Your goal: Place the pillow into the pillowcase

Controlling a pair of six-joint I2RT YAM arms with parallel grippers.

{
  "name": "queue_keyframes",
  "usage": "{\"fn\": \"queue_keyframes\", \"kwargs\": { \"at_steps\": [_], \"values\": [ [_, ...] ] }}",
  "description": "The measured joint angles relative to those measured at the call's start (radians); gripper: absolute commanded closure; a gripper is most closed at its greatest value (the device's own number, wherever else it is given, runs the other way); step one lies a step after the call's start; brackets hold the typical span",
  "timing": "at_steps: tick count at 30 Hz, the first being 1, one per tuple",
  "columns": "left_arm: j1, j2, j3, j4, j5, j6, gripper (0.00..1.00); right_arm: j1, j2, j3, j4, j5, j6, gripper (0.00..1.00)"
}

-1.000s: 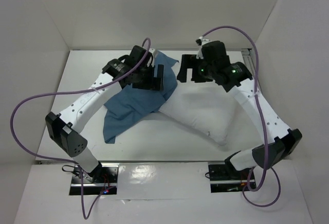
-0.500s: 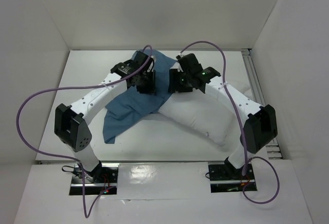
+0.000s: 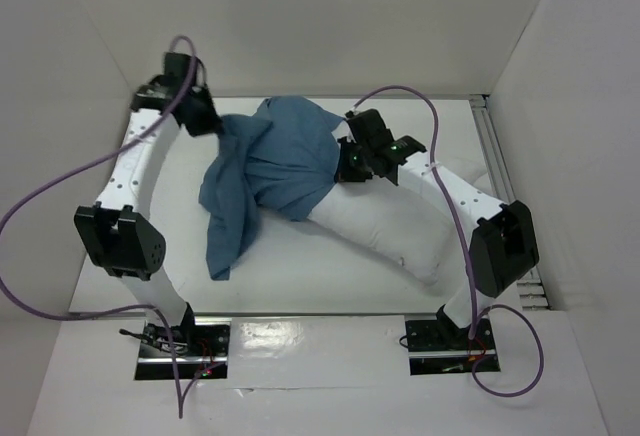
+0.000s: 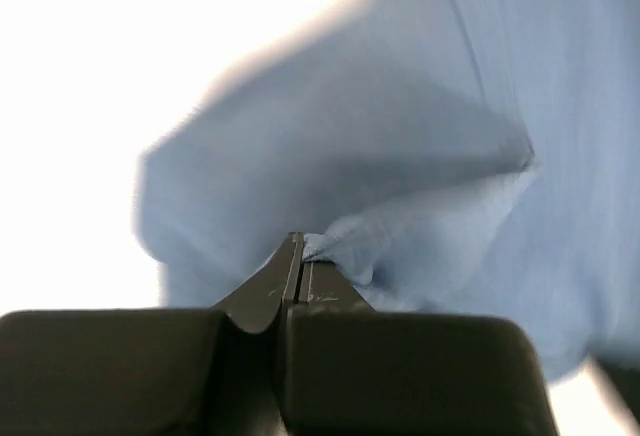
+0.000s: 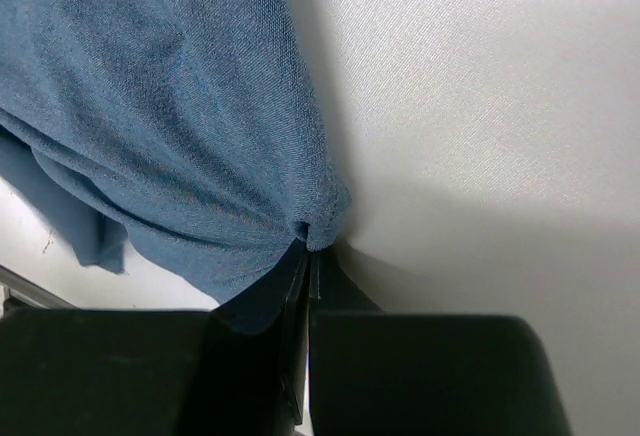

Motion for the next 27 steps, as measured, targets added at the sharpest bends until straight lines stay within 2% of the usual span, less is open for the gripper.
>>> {"fn": "queue_keyframes", "kwargs": {
  "at_steps": [2,3,4,5,7,9,11,12,13,14,16,18,22,27],
  "values": [
    [0.108,0.061,0.172,-0.019,-0.047,0.016,1.0,0.0,-0.004,-0.006,0.002,0.0,0.002,1.0],
    [0.146,0.095,0.255,-0.009,-0.074,0.023,0.68,0.0,-0.006,-0.006,0.002,-0.002,0.002,1.0],
    [0.179,0.139,0.347,-0.002,-0.101,0.04,0.45,0.0,-0.007,-0.007,0.004,-0.003,0.002,1.0],
    [0.2,0.182,0.426,-0.003,-0.116,0.056,0.31,0.0,-0.011,-0.01,0.006,-0.004,0.002,1.0],
    [0.223,0.28,0.59,-0.029,-0.14,0.067,0.11,0.0,-0.016,-0.013,0.007,-0.007,0.004,1.0],
    [0.22,0.323,0.626,-0.047,-0.154,0.079,0.09,0.0,-0.018,-0.013,0.008,-0.008,0.005,1.0],
    [0.188,0.291,0.506,-0.047,-0.166,0.085,0.02,0.0,-0.019,-0.012,0.006,-0.008,0.008,0.85],
    [0.163,0.245,0.394,-0.031,-0.172,0.09,0.04,0.0,-0.019,-0.009,0.003,-0.008,0.012,0.6],
    [0.131,0.2,0.296,-0.032,-0.175,0.091,0.05,0.0,-0.019,-0.005,-0.003,-0.007,0.02,0.44],
    [0.09,0.145,0.188,-0.019,-0.174,0.091,0.13,0.0,-0.021,0.0,-0.006,-0.008,0.019,0.33],
    [-0.006,0.027,-0.005,-0.008,-0.161,0.084,0.21,0.003,-0.027,0.013,-0.013,-0.005,0.024,0.15],
    [-0.112,-0.084,-0.124,0.01,-0.134,0.075,0.26,0.003,-0.045,0.035,-0.031,0.007,0.025,0.1],
    [-0.249,-0.28,-0.283,0.088,-0.099,0.065,0.25,-0.024,-0.124,0.062,-0.095,0.084,0.027,0.03],
    [-0.397,-0.345,-0.431,0.162,-0.101,0.037,0.21,-0.192,-0.288,0.062,-0.202,0.167,0.027,0.0]
  ]
}}
